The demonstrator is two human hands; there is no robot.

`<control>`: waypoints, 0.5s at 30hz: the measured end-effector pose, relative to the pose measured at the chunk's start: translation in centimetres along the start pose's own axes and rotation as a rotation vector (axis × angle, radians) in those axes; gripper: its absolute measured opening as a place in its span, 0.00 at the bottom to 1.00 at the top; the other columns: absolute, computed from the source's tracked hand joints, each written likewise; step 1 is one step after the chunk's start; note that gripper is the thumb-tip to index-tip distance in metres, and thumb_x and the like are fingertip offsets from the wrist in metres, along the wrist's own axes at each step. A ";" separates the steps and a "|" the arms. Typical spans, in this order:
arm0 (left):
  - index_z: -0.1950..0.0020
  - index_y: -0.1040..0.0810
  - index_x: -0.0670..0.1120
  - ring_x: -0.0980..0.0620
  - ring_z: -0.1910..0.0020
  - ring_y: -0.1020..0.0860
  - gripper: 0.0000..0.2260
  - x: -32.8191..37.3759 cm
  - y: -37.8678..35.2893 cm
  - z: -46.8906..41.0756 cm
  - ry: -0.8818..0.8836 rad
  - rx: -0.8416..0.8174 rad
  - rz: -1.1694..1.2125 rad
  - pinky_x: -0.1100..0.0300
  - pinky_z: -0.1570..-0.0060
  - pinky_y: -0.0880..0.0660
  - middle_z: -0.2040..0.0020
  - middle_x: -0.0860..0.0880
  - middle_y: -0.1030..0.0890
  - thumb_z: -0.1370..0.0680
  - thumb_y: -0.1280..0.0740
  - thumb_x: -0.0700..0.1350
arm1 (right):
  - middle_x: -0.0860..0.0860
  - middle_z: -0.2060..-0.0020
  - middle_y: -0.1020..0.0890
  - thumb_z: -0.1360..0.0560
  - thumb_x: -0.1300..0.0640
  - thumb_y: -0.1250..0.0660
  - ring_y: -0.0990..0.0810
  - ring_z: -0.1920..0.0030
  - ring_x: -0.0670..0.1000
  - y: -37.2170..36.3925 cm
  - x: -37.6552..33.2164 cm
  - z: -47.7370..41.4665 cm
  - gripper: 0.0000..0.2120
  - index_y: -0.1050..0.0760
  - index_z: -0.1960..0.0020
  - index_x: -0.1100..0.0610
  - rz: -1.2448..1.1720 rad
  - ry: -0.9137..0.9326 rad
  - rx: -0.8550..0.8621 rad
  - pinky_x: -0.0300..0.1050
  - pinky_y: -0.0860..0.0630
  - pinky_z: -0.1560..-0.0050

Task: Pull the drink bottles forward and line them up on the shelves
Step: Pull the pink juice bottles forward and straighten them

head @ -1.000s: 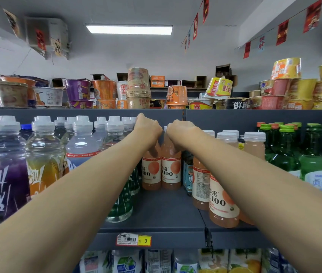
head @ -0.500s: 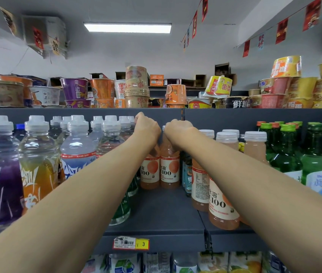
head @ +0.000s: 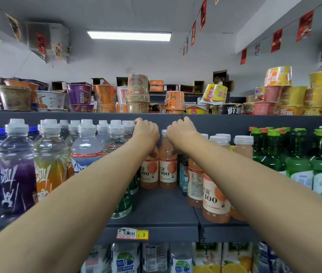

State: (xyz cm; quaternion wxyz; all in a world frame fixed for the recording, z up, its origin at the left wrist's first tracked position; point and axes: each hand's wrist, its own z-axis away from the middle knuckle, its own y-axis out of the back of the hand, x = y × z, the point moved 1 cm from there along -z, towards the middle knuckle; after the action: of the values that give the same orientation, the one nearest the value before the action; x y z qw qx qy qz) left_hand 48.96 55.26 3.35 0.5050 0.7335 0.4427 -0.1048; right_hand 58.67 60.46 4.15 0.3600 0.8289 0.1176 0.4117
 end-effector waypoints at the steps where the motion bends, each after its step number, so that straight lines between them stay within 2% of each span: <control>1: 0.26 0.36 0.40 0.43 0.33 0.28 0.44 0.0 0.3 0.3 -0.004 0.023 0.014 0.45 0.34 0.31 0.32 0.43 0.28 0.29 0.31 0.69 | 0.54 0.35 0.22 0.24 0.38 0.30 0.25 0.33 0.57 0.5 0.2 0.5 0.29 0.27 0.31 0.55 0.013 0.000 0.007 0.53 0.33 0.32; 4: 0.28 0.36 0.40 0.43 0.34 0.29 0.37 0.3 0.9 1.2 -0.026 0.143 0.103 0.47 0.35 0.32 0.32 0.42 0.28 0.24 0.34 0.66 | 0.56 0.34 0.23 0.22 0.39 0.33 0.26 0.33 0.58 1.8 0.9 2.2 0.28 0.28 0.30 0.56 0.049 0.025 0.066 0.55 0.33 0.32; 6: 0.29 0.35 0.41 0.43 0.34 0.29 0.26 0.8 1.1 2.0 -0.053 0.231 0.229 0.48 0.36 0.32 0.32 0.42 0.28 0.19 0.38 0.58 | 0.55 0.38 0.21 0.20 0.40 0.37 0.25 0.36 0.56 2.3 1.4 3.6 0.23 0.26 0.33 0.54 0.096 0.061 0.141 0.54 0.32 0.35; 8: 0.30 0.33 0.41 0.42 0.35 0.29 0.20 1.2 1.4 2.7 -0.077 0.296 0.381 0.47 0.37 0.31 0.34 0.41 0.28 0.18 0.40 0.51 | 0.54 0.42 0.19 0.19 0.41 0.38 0.23 0.41 0.56 2.4 2.3 5.0 0.18 0.24 0.38 0.53 0.135 0.081 0.206 0.54 0.31 0.39; 11: 0.30 0.32 0.42 0.40 0.35 0.29 0.20 1.9 2.0 3.6 -0.108 0.297 0.661 0.45 0.38 0.30 0.34 0.41 0.28 0.17 0.42 0.52 | 0.53 0.49 0.19 0.18 0.40 0.44 0.22 0.48 0.55 2.2 4.3 6.9 0.19 0.23 0.43 0.52 0.044 0.062 0.193 0.54 0.30 0.47; 13: 0.29 0.31 0.45 0.41 0.35 0.29 0.20 2.6 2.6 3.9 -0.133 0.256 0.875 0.45 0.37 0.30 0.35 0.42 0.27 0.18 0.39 0.53 | 0.51 0.53 0.20 0.17 0.38 0.51 0.22 0.51 0.54 1.9 5.4 7.6 0.22 0.25 0.48 0.51 -0.115 0.040 0.141 0.52 0.31 0.52; 15: 0.29 0.31 0.48 0.44 0.37 0.28 0.20 3.3 3.3 4.0 -0.178 0.218 1.036 0.50 0.40 0.30 0.38 0.45 0.27 0.20 0.35 0.52 | 0.51 0.54 0.21 0.16 0.40 0.54 0.22 0.53 0.53 1.6 6.7 7.8 0.22 0.28 0.52 0.50 -0.294 0.005 0.098 0.50 0.31 0.55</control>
State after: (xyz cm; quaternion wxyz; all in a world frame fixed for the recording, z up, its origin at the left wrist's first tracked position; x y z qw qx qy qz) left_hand 54.60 53.39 1.65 0.4470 0.8924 -0.0350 0.0509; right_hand 68.70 58.70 6.12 0.3751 0.8183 0.2585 0.3506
